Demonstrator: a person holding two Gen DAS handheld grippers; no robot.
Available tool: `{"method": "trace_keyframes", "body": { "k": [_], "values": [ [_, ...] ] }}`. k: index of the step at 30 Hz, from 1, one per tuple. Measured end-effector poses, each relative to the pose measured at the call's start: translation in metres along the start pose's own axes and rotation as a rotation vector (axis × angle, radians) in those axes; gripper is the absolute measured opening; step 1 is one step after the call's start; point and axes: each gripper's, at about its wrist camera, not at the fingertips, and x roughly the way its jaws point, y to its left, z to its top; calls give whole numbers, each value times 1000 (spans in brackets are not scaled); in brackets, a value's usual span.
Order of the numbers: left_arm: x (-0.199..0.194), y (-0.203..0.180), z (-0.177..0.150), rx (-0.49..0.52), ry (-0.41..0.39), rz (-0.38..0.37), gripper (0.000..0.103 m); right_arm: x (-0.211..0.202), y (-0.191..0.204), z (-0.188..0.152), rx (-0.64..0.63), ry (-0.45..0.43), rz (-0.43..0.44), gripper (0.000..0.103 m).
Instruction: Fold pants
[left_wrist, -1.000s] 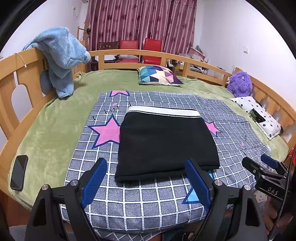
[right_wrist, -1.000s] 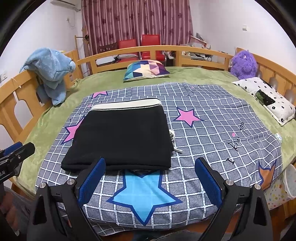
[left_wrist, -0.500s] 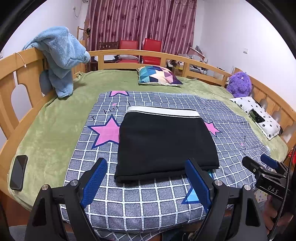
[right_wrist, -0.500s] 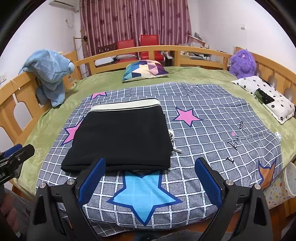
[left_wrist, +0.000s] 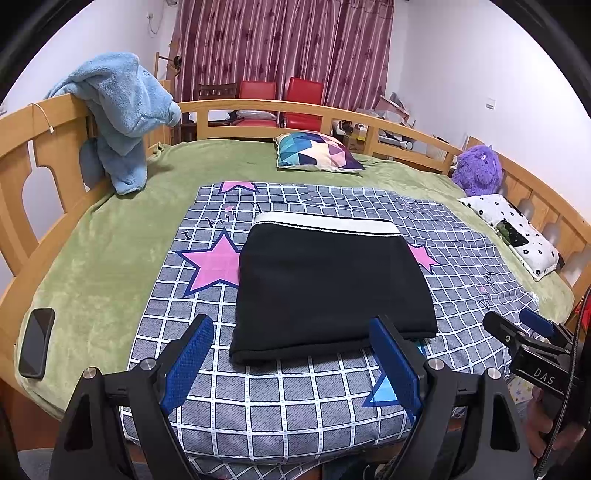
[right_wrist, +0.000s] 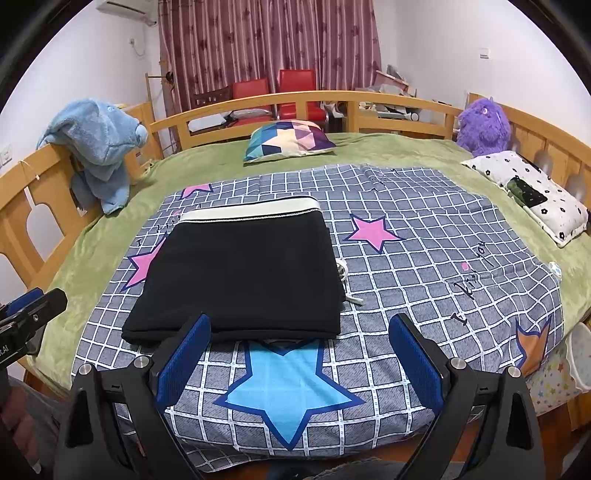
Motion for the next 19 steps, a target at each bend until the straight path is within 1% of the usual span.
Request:
{"method": "trace_keyframes", "body": {
  "k": [5, 17, 19],
  "values": [
    [-3, 0, -1, -5, -7, -2, 86, -2, 3, 1, 11, -3, 12, 96],
    [-5, -4, -1, -7, -9, -4, 86, -3, 4, 0, 15, -7, 8, 96],
    [-6, -5, -2, 3, -18, -25, 86, -3, 4, 0, 16, -7, 9, 96]
  ]
}}
